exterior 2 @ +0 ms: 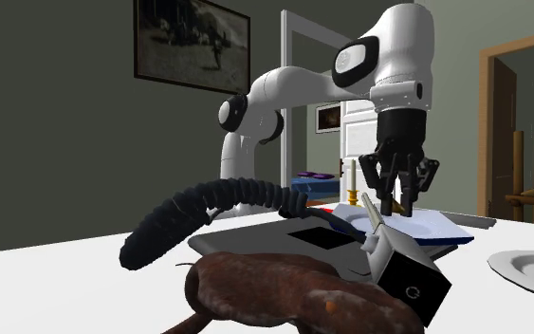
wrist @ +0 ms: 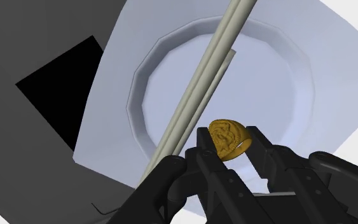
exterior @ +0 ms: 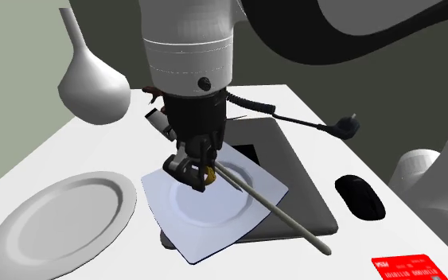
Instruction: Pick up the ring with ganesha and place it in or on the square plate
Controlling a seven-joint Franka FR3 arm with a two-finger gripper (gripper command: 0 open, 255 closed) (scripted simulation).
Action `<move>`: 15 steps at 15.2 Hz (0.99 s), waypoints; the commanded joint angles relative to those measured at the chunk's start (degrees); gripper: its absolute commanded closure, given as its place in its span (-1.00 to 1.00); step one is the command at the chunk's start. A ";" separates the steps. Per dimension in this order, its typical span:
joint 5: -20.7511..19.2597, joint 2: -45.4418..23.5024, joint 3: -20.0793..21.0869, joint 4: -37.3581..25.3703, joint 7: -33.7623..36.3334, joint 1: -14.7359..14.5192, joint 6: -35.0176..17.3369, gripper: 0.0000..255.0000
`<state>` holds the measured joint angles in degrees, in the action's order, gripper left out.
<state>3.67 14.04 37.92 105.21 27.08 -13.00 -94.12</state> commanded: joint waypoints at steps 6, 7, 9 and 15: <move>-0.01 -0.12 -0.07 0.37 -0.09 0.08 0.19 -1.00; 0.00 -0.09 -0.06 0.34 -0.07 0.07 0.23 -1.00; 0.05 -0.01 -0.10 0.40 -0.11 0.06 0.23 -1.00; -1.34 -2.52 0.70 -9.09 1.10 0.32 7.66 -1.00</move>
<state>2.48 11.82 38.41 97.34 27.84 -12.64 -87.48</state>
